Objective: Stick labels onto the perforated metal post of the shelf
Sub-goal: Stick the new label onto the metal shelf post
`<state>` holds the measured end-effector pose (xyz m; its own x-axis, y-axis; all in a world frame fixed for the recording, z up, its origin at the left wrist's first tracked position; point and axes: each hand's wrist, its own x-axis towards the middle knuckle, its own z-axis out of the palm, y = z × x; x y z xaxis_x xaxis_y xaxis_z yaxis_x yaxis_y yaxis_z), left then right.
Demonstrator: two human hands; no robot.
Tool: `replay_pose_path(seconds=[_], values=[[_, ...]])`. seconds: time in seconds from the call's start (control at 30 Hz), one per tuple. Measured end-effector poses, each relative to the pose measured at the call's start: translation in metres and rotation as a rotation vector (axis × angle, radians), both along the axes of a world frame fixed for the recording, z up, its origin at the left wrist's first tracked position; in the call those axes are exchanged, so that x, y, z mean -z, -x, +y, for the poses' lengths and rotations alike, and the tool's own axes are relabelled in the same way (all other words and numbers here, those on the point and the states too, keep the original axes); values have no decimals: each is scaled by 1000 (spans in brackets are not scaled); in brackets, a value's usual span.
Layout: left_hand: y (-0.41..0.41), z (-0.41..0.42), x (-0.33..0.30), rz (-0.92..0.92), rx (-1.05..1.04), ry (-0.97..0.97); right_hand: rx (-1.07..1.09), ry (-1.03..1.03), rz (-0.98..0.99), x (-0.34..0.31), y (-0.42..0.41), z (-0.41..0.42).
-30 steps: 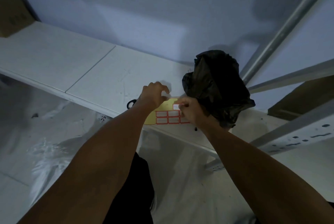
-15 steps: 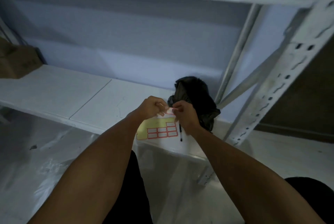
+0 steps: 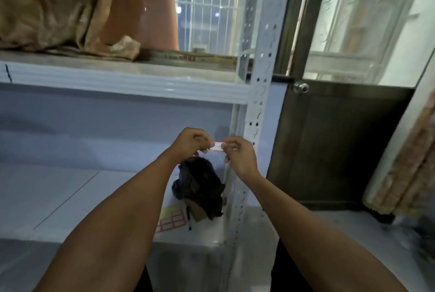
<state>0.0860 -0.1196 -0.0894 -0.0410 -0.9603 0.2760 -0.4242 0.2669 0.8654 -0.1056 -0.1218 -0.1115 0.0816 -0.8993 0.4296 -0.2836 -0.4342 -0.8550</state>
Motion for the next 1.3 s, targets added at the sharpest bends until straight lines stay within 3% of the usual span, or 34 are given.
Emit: replay_pose_path(seconds=[0.37,0.8,1.3], values=[[88,29,-109,-52,42,202,138,191,-41,-93,80,23],[119,1,-103,-137,-282,447,179,244,-89,-113,82,-1],[126,-3,-99,-170,-462,477,231,239,-117,-110,71,-18]])
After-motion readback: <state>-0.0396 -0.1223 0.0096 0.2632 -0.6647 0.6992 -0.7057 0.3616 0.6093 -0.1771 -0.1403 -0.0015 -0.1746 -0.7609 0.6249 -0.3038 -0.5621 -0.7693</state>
